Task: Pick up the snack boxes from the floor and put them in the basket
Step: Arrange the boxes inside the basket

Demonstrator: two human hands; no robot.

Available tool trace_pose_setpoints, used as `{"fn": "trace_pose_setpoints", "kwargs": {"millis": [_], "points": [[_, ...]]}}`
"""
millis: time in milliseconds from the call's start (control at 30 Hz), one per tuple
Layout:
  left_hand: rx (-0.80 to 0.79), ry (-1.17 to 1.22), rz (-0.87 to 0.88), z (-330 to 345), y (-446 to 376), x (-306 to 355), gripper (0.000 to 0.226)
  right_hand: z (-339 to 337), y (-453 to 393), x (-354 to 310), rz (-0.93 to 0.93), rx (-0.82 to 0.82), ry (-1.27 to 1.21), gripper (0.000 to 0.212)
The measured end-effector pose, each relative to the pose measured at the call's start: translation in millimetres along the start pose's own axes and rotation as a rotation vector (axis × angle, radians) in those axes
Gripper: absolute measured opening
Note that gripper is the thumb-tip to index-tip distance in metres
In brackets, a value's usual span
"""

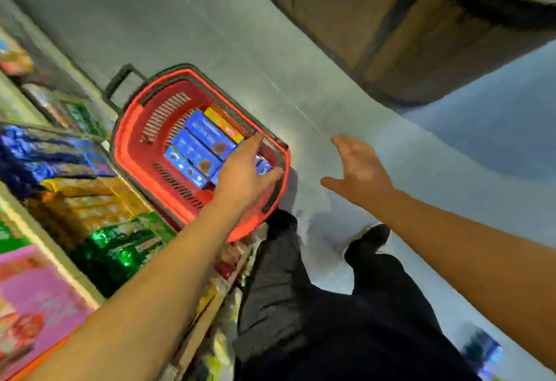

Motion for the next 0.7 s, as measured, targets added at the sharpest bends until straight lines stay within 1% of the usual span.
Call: {"fn": "trace_pose_setpoints", "kwargs": {"millis": [100, 133, 167, 233, 300, 400, 500, 600, 667, 700], "points": [[-0.078, -0.118, 0.094, 44, -2, 66, 0.077, -23, 51, 63, 0.043, 0.068, -0.042, 0.087], [-0.098, -0.14, 0.13, 60, -1, 89, 0.078, -28, 70, 88, 0.073, 0.089, -0.069, 0.087], [-0.115, -0.169, 0.2, 85, 2, 126, 0.078, -39, 97, 123, 0.112, 0.121, -0.087, 0.087], [-0.134, -0.229, 0.281, 118, 4, 172, 0.079, -50, 136, 174, 0.167, 0.16, -0.084, 0.088], [-0.161, -0.26, 0.369, 165, 15, 231, 0.079, -66, 187, 242, 0.281, 0.204, -0.076, 0.088], [-0.214, -0.292, 0.468, 221, 27, 306, 0.08, -88, 241, 319, 0.428, 0.261, -0.095, 0.088], [-0.22, -0.298, 0.553, 262, 26, 375, 0.08, -119, 271, 378, 0.529, 0.303, -0.121, 0.088], [-0.276, -0.302, 0.657, 309, 17, 452, 0.08, -140, 293, 441, 0.656, 0.358, -0.175, 0.086], [-0.285, -0.296, 0.679, 322, 8, 478, 0.08, -147, 296, 460, 0.68, 0.352, -0.179, 0.086], [-0.316, -0.288, 0.705, 338, 3, 503, 0.079, -151, 302, 481, 0.716, 0.356, -0.193, 0.086]]}}
Point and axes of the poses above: each hand's wrist, its own y-axis away from the middle knuckle, its own z-axis out of the palm, x = y × z, the point moved 7 cm from there along -y, towards the middle knuckle, and after that the axes turned 7 degrees about y, right-handed, at the moved point
